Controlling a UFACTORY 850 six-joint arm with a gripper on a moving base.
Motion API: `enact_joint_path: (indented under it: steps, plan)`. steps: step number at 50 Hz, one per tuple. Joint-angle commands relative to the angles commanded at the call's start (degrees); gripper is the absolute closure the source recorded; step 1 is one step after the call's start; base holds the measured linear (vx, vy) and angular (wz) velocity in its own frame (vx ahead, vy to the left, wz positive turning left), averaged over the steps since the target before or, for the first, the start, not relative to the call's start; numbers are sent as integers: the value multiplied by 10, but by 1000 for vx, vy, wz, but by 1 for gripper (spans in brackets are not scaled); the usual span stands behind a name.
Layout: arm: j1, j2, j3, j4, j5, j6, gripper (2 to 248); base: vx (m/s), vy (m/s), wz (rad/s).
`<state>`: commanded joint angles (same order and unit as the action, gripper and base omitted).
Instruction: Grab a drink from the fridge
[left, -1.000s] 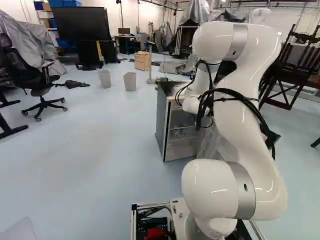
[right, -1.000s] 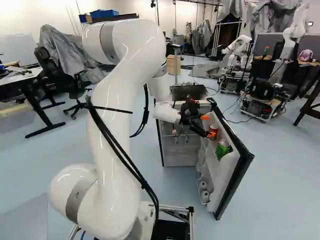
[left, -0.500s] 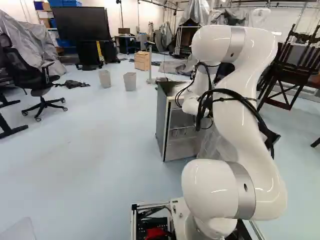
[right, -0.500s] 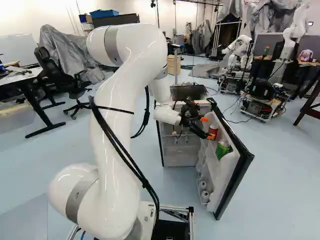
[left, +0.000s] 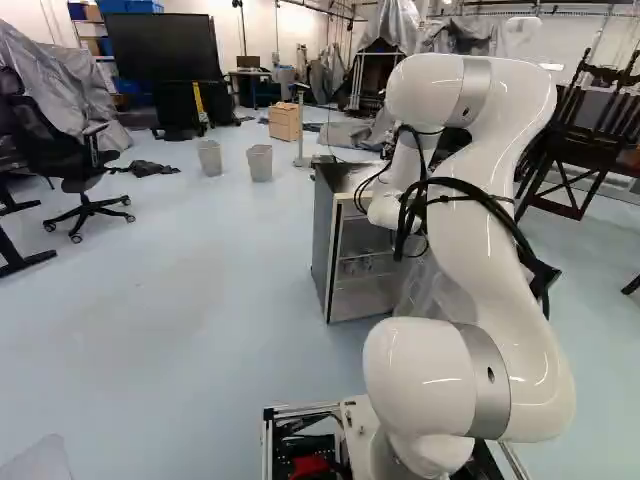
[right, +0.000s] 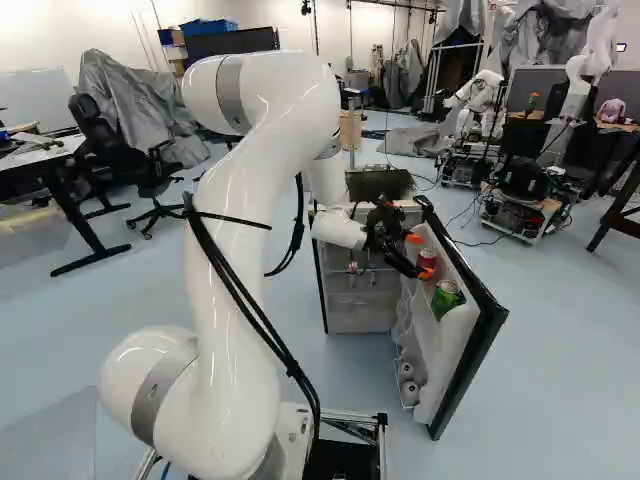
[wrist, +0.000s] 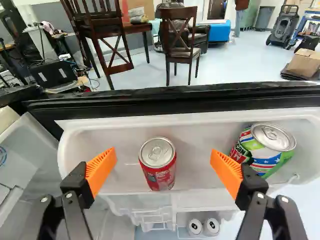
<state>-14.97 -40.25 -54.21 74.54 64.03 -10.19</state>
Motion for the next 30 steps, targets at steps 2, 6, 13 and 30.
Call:
enact_joint_path:
  steps: [2,6,13,30]
  plan:
    - [0,0,0,0,0,0,3,0,0,0]
    - [0,0,0,0,0,0,3,0,0,0]
    - [0,0,0,0,0,0,3,0,0,0]
    - [0,-12,-5,0,0,0,3,0,0,0]
